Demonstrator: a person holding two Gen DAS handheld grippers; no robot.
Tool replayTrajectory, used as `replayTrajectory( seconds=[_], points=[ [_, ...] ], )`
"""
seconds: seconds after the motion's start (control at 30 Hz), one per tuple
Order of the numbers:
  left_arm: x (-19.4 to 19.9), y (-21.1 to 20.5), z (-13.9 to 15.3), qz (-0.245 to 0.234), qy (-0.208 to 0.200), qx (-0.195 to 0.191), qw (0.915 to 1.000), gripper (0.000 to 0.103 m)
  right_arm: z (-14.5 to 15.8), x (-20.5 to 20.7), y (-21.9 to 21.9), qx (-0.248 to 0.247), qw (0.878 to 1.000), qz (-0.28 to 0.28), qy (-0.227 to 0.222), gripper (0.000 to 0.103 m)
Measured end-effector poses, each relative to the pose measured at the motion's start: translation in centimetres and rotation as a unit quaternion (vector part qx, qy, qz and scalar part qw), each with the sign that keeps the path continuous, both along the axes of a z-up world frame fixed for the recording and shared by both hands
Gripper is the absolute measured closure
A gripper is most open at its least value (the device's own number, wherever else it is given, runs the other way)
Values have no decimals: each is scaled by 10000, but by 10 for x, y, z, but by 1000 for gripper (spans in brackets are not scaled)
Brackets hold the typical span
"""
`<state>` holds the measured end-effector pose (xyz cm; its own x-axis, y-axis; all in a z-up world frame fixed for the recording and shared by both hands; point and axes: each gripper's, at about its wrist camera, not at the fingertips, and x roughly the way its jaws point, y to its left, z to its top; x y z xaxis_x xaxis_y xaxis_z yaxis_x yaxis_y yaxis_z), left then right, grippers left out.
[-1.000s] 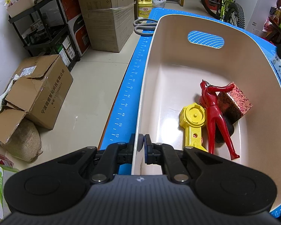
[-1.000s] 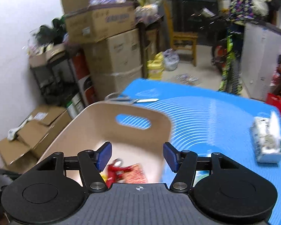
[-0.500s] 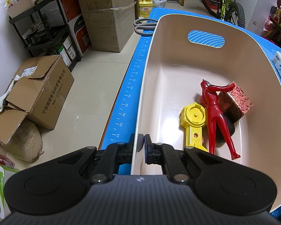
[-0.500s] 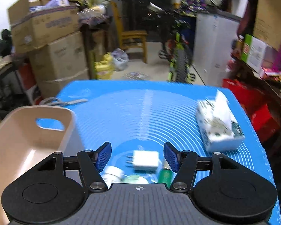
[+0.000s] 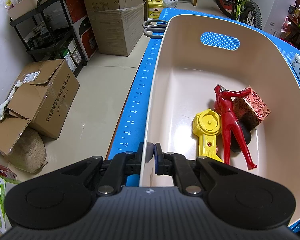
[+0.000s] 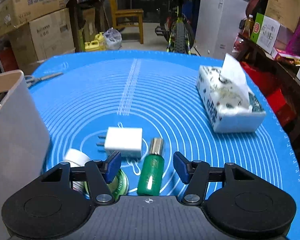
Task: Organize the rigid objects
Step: 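Grasp the green bottle with the right tool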
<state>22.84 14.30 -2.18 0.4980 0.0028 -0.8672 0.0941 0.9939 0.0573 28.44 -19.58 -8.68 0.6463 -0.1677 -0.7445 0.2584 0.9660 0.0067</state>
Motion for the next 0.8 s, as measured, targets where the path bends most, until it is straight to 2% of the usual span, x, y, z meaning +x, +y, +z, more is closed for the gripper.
replayTrajectory(
  seconds=[0.2, 0.5, 0.67, 0.73, 0.77, 0.8],
  points=[
    [0, 0, 0, 4, 1, 0, 10000, 92, -15, 0, -8, 184, 9997, -106, 140, 44],
    [0, 1, 1, -6, -3, 4, 10000, 92, -2, -3, -5, 133, 9997, -195, -63, 44],
    [0, 1, 1, -7, 5, -5, 10000, 92, -9, 0, -6, 44, 9995, -270, 172, 44],
    [0, 2, 2, -7, 7, -10, 10000, 92, -13, 0, -9, 87, 9993, -288, 202, 46],
    [0, 2, 2, -7, 7, -9, 10000, 92, -13, -1, -10, 91, 9994, -289, 181, 50],
    [0, 2, 2, -6, 8, -5, 10000, 92, -13, -1, -10, 100, 9994, -272, 167, 58]
  ],
)
